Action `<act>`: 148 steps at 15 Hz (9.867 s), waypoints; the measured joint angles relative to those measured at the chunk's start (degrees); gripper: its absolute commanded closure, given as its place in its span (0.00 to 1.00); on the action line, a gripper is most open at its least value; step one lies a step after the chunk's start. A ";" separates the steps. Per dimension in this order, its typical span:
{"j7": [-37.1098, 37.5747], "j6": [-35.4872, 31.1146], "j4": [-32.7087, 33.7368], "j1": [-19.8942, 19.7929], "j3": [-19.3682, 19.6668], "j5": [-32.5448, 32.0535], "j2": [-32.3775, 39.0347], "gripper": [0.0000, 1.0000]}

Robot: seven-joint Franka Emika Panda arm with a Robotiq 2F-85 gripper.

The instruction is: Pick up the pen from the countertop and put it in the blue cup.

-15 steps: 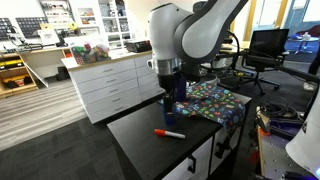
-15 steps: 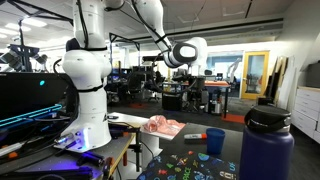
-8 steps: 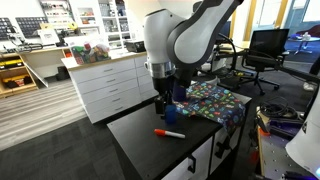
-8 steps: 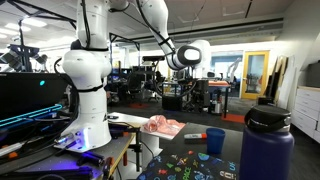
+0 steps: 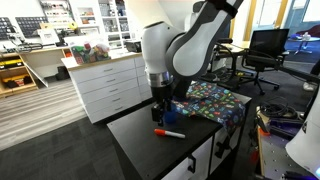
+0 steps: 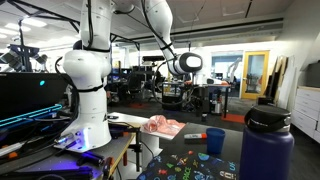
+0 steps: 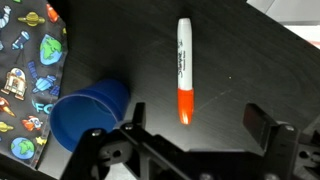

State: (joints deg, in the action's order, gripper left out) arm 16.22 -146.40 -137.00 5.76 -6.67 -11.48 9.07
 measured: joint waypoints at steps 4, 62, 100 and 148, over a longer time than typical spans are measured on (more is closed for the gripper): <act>0.72 -2.06 0.55 0.63 0.43 0.00 2.16 0.00; -13.72 -10.56 6.48 0.75 2.58 7.03 15.56 0.44; -13.23 -24.08 6.78 2.00 5.63 3.84 8.74 0.95; 6.67 -52.54 -8.81 -0.57 20.37 -29.99 -16.56 0.95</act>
State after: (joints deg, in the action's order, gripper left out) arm 22.89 -198.94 -145.81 5.19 13.71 -41.48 -7.49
